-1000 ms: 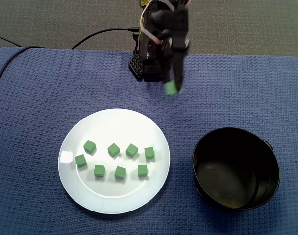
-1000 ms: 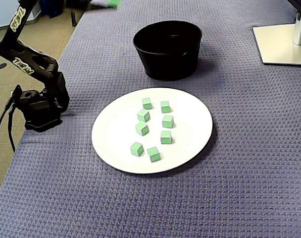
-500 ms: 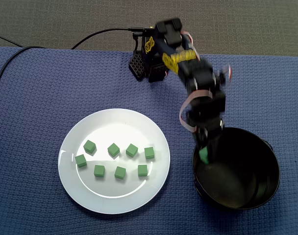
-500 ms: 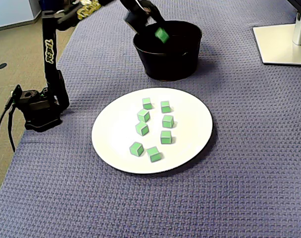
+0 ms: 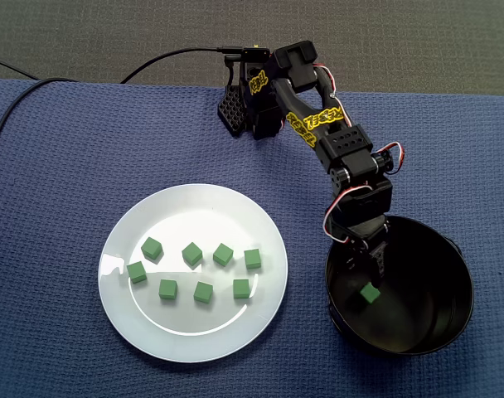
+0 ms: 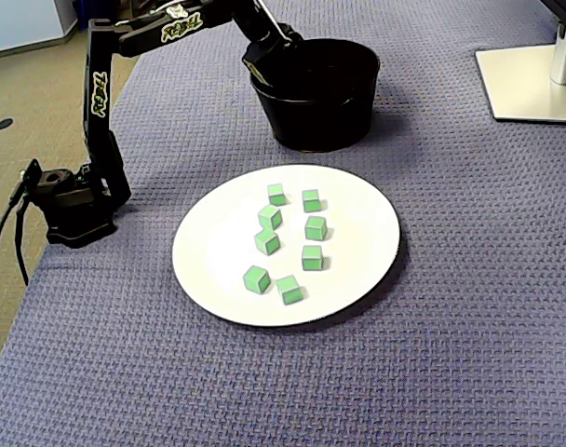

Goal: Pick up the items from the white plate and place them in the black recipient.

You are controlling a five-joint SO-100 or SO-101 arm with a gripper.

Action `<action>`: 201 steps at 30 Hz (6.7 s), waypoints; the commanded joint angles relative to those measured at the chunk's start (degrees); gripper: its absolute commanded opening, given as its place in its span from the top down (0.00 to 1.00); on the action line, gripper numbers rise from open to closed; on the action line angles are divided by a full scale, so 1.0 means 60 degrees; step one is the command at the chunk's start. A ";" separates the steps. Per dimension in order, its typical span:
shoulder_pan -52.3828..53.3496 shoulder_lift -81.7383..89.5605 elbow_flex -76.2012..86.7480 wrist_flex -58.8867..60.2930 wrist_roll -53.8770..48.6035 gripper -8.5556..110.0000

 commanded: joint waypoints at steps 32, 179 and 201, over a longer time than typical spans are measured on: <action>0.5654 0.1611 0.2417 0.3354 -0.1172 0.50; 0.5962 0.0527 0.4937 -0.1641 -0.7837 0.71; 0.5581 0.3604 0.3984 0.1626 -0.6284 0.93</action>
